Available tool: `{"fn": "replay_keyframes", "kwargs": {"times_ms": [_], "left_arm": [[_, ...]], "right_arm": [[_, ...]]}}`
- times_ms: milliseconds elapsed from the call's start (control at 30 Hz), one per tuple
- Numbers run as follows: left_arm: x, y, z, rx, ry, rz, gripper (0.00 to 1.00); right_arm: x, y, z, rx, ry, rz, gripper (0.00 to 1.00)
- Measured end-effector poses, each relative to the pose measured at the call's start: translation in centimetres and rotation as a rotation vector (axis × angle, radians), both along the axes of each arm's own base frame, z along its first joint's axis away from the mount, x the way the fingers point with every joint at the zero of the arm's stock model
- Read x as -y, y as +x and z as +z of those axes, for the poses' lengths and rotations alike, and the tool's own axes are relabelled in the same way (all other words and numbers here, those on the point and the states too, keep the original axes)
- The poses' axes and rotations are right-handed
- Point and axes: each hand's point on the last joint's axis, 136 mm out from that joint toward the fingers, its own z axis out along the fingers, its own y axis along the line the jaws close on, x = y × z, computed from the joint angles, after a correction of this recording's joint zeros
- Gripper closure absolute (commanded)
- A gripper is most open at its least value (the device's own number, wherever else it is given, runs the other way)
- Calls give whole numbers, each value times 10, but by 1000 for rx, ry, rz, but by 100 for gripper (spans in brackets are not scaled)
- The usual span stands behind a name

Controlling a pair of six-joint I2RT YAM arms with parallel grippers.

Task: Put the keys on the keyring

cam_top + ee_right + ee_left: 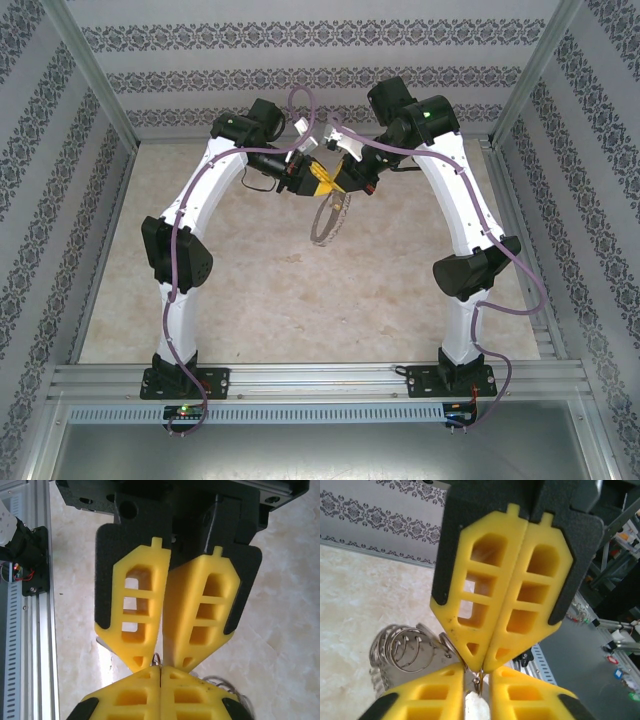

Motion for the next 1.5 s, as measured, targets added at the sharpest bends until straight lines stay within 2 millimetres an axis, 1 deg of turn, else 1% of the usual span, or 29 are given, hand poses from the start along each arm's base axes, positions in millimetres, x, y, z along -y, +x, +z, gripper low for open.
{"fn": "replay_keyframes", "kwargs": {"times_ms": [67,167,200,233,267,300,433,500,600,700,767,833,933,1033,1233,1333,1400,1500], "left_arm": [[0,0,0,-1,-1,0,100],[0,0,-1,-2,0,0,100],[0,0,0,-1,0,0,100],[0,1,-1,-1,0,0,100],[0,1,0,1,-2,0,100],[1,2,-1,10,0,3,100],[3,8,-1,18,-8,9,100],[4,8,0,23,-15,6,100],[7,8,2,24,-23,2,100],[7,9,2,25,-24,3,100],[7,9,2,24,-24,4,100],[8,10,3,25,-25,6,100],[8,11,3,25,-26,8,100],[8,11,4,25,-29,8,100],[8,11,4,25,-31,8,100],[9,12,4,23,-31,9,100],[9,12,4,23,-31,10,100],[9,12,5,20,-30,11,100]], "right_arm": [[1,0,0,3,-6,-3,100],[2,0,-1,1,-9,-5,100],[2,0,-1,0,-11,-7,95],[2,1,-1,1,-11,-8,83],[2,1,-1,-1,-12,-14,75],[2,1,0,-2,-7,-16,71],[6,0,5,-11,47,-55,62],[16,1,6,-6,90,-107,60],[37,-2,5,13,174,-218,58],[55,-5,6,44,271,-330,57],[60,-7,6,57,337,-375,56],[60,-8,4,59,412,-395,55],[55,-8,-8,25,488,-411,55],[51,-6,-17,-8,522,-423,55],[34,-9,-1,6,585,-372,55],[30,-11,3,13,599,-354,55],[27,-12,4,14,603,-344,59],[24,-11,0,3,604,-331,70]]}}
